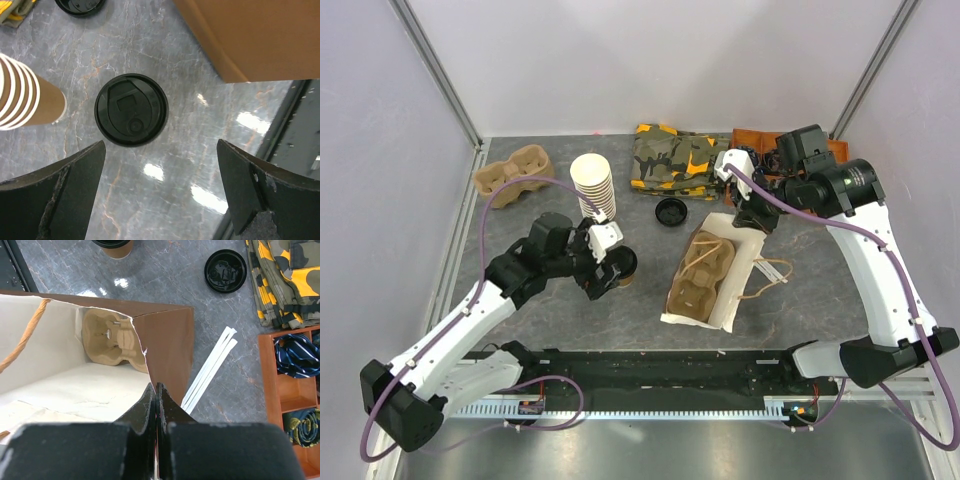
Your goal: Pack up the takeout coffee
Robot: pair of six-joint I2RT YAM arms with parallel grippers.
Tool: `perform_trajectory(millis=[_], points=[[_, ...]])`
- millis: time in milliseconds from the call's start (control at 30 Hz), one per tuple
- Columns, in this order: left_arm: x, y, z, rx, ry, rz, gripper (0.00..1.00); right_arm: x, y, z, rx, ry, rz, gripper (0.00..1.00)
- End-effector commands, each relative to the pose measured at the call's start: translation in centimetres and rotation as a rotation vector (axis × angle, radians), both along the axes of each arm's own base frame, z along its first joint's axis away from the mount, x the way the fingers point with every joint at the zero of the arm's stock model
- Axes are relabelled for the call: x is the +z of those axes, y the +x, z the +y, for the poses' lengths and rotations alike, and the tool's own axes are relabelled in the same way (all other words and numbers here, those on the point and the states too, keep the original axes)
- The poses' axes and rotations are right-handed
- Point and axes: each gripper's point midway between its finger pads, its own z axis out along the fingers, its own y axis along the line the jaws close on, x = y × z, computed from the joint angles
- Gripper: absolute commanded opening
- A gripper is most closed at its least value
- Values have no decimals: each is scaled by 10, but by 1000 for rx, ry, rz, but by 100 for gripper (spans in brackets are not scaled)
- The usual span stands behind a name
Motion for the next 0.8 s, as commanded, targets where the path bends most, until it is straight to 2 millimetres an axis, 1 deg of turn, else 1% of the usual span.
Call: perform_trajectory(millis=[0,33,67,100,133,200,267,333,367,433,500,567,633,700,767], points=[[1,17,-6,-71,18,-154,99,0,-18,-1,-2,-2,52,0],[-7,19,-5,-65,34,-157,100,1,-18,-1,-3,-1,52,0],[-10,23,-4,-67,50,-176,100,1,-18,-1,-4,-3,52,0],[-7,30,-5,-59,47,-213,100,0,-18,0,-4,-4,57,0],[-12,31,-6,-68,54,-216,100,0,-17,0,-6,-3,56,0],[-14,33,-10,-88,46,-241,100,0,-17,1,-4,-5,60,0],[-20,37,-15,-105,36,-241,100,-1,-17,1,-6,-5,64,0],[-18,42,-21,-97,9,-240,100,-3,-16,1,-6,-10,66,0],[-20,44,-22,-79,-5,-208,100,-1,-16,0,-8,-11,61,0],[-15,44,-28,-90,-39,-179,100,-1,-15,-1,-14,-17,58,0],[-16,42,-31,-87,-61,-146,100,-2,-16,-2,-17,-20,61,0],[-20,41,-31,-78,-65,-120,100,-3,-16,-3,-21,-26,63,0],[-20,44,-29,-55,-80,-94,100,-4,-17,-4,-21,-28,64,0],[-26,43,-29,-44,-87,-38,100,-5,-17,-4,-23,-31,64,0],[-23,47,-29,-35,-88,-33,100,-6,-17,-5,-22,-38,65,0]])
